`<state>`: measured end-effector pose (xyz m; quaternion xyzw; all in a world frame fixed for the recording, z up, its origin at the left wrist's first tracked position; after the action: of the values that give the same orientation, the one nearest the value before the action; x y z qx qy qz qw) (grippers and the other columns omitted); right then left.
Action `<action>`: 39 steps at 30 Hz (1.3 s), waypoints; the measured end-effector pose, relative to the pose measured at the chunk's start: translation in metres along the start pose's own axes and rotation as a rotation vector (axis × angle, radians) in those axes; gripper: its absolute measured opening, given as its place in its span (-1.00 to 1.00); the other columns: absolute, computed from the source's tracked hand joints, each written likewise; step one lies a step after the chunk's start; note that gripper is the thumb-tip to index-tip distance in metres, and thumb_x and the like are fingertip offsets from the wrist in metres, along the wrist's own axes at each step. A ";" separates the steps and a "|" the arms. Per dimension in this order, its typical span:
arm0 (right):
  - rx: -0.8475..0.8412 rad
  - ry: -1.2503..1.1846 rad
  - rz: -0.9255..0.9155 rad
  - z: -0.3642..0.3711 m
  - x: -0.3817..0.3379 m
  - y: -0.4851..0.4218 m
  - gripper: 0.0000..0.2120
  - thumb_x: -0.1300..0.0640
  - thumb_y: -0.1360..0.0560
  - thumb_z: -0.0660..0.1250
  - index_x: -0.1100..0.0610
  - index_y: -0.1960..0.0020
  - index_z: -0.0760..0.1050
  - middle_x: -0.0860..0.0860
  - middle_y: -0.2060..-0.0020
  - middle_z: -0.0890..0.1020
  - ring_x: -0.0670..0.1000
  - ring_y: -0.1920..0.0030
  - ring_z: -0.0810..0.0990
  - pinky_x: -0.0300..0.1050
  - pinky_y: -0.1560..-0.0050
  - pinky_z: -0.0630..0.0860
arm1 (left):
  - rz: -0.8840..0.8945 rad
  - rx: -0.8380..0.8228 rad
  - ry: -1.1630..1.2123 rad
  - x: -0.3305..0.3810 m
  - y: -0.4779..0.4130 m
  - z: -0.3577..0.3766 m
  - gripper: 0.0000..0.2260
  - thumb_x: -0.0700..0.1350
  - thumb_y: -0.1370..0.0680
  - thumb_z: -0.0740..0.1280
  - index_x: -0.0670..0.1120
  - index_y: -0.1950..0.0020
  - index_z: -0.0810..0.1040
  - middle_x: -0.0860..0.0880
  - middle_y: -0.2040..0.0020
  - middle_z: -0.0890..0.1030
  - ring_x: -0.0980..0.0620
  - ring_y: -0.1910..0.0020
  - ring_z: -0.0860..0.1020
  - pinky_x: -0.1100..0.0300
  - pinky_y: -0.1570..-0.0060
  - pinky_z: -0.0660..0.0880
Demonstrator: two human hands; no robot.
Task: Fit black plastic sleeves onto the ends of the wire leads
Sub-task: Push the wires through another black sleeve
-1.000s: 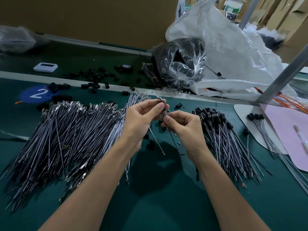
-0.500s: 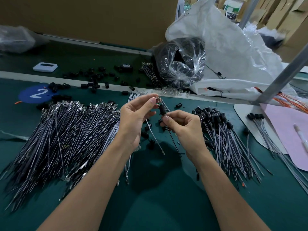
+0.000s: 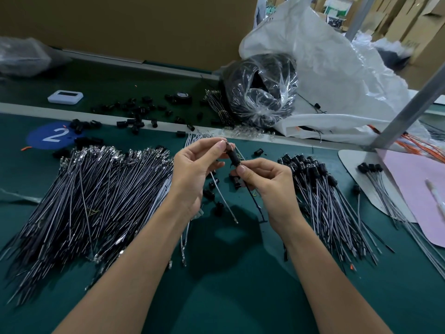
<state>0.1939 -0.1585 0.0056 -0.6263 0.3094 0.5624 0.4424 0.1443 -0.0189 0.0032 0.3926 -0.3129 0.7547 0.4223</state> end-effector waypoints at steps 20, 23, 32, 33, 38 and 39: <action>-0.007 -0.003 -0.026 -0.002 -0.001 -0.002 -0.87 0.38 -0.42 0.44 0.18 0.17 0.65 0.02 0.34 0.70 -0.10 0.33 0.62 -0.30 0.24 0.52 | 0.046 -0.043 -0.007 0.000 0.001 0.003 -0.91 -0.08 -0.31 0.51 -0.01 0.20 0.70 -0.06 0.10 0.72 0.06 0.05 0.66 0.26 0.12 0.54; -0.004 0.017 -0.024 -0.002 0.000 -0.001 -0.88 0.38 -0.42 0.45 0.18 0.17 0.65 0.06 0.32 0.70 -0.03 0.28 0.63 -0.27 0.21 0.54 | 0.047 -0.041 -0.007 0.000 0.001 0.003 -0.92 -0.08 -0.32 0.50 -0.01 0.20 0.70 -0.05 0.11 0.72 0.07 0.06 0.66 0.26 0.12 0.55; 0.016 0.067 -0.034 -0.003 0.004 -0.002 -0.93 0.34 -0.44 0.46 0.23 0.10 0.66 0.21 0.21 0.70 0.15 0.16 0.66 -0.10 0.07 0.60 | 0.103 -0.036 -0.133 -0.002 0.003 0.004 -0.95 -0.18 -0.42 0.44 -0.04 0.19 0.64 -0.10 0.12 0.72 0.01 0.05 0.67 0.24 0.09 0.52; 0.015 0.073 -0.040 -0.003 0.004 -0.002 -0.93 0.33 -0.44 0.46 0.23 0.09 0.66 0.20 0.20 0.70 0.16 0.16 0.66 -0.08 0.06 0.60 | 0.106 -0.032 -0.137 -0.002 0.004 0.004 -0.94 -0.19 -0.41 0.44 -0.03 0.22 0.64 -0.11 0.12 0.72 0.00 0.05 0.67 0.22 0.08 0.52; 0.019 0.099 -0.078 -0.005 0.006 -0.002 -0.93 0.33 -0.45 0.44 0.23 0.08 0.65 0.16 0.22 0.71 0.07 0.20 0.66 -0.11 0.10 0.60 | 0.096 -0.086 -0.119 -0.001 0.003 0.006 -0.86 -0.24 -0.38 0.42 -0.02 0.32 0.60 -0.11 0.13 0.71 -0.02 0.06 0.66 0.17 0.06 0.52; 0.028 0.102 -0.090 -0.006 0.006 -0.003 -0.94 0.33 -0.45 0.44 0.24 0.08 0.65 0.13 0.24 0.71 0.01 0.23 0.65 -0.18 0.14 0.59 | 0.097 -0.104 -0.115 -0.002 0.003 0.006 -0.87 -0.24 -0.38 0.42 -0.03 0.29 0.59 -0.12 0.12 0.72 -0.01 0.06 0.67 0.17 0.07 0.53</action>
<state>0.1997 -0.1621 0.0003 -0.6613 0.3110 0.5047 0.4596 0.1441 -0.0262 0.0047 0.3973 -0.3939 0.7333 0.3864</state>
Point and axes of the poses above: each hand's wrist, its own y-axis away from the middle knuckle, its own z-axis out of the palm, x = y × z, the point moved 4 cm from there along -y, towards the middle knuckle
